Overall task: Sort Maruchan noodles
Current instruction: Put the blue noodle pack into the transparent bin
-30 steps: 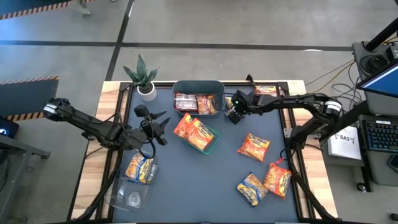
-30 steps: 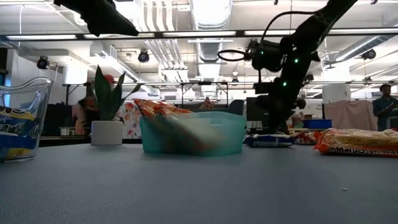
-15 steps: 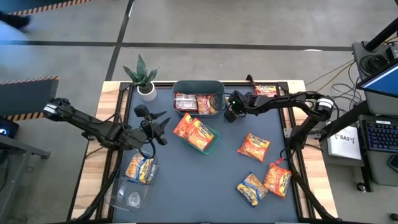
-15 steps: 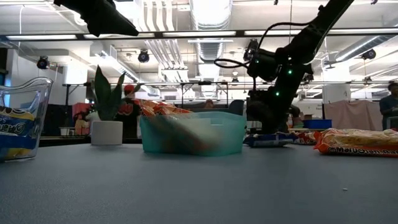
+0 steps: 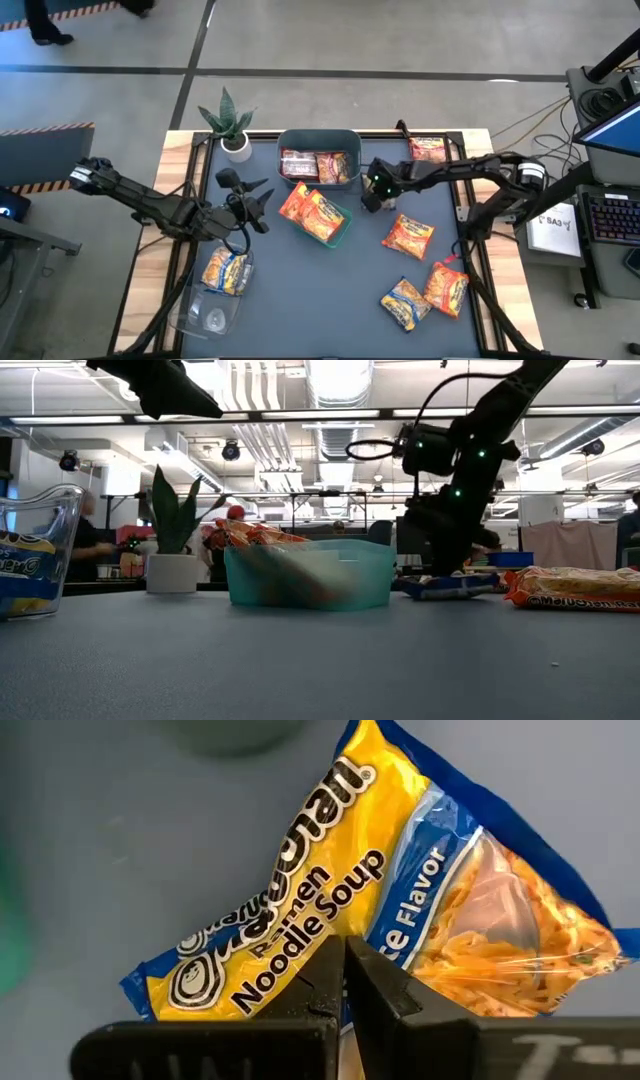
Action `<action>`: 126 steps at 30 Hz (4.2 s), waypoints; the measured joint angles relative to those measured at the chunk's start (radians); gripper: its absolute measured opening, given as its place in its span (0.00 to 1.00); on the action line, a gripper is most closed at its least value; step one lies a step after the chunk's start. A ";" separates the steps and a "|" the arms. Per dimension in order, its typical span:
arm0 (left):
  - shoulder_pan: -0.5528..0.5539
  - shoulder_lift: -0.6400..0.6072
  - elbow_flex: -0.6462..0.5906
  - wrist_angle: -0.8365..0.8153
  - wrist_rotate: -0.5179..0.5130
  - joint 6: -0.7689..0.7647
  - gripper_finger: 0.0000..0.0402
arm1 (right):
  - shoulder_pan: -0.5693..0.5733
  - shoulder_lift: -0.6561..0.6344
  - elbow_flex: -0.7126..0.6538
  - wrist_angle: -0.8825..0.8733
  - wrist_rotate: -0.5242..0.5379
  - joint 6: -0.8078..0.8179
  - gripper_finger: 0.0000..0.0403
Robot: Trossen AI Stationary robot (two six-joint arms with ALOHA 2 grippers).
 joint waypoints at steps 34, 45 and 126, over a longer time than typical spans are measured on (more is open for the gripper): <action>-0.035 0.120 0.018 0.285 0.512 -0.109 0.31 | 0.429 -0.127 0.164 -0.392 0.175 0.256 0.02; -0.090 0.409 0.146 0.279 0.514 -0.343 0.29 | 0.435 -0.045 0.074 -0.353 0.218 0.194 0.02; -0.107 1.176 0.590 0.284 0.522 -0.529 0.29 | 0.389 -0.076 -0.082 0.151 -0.305 0.100 0.81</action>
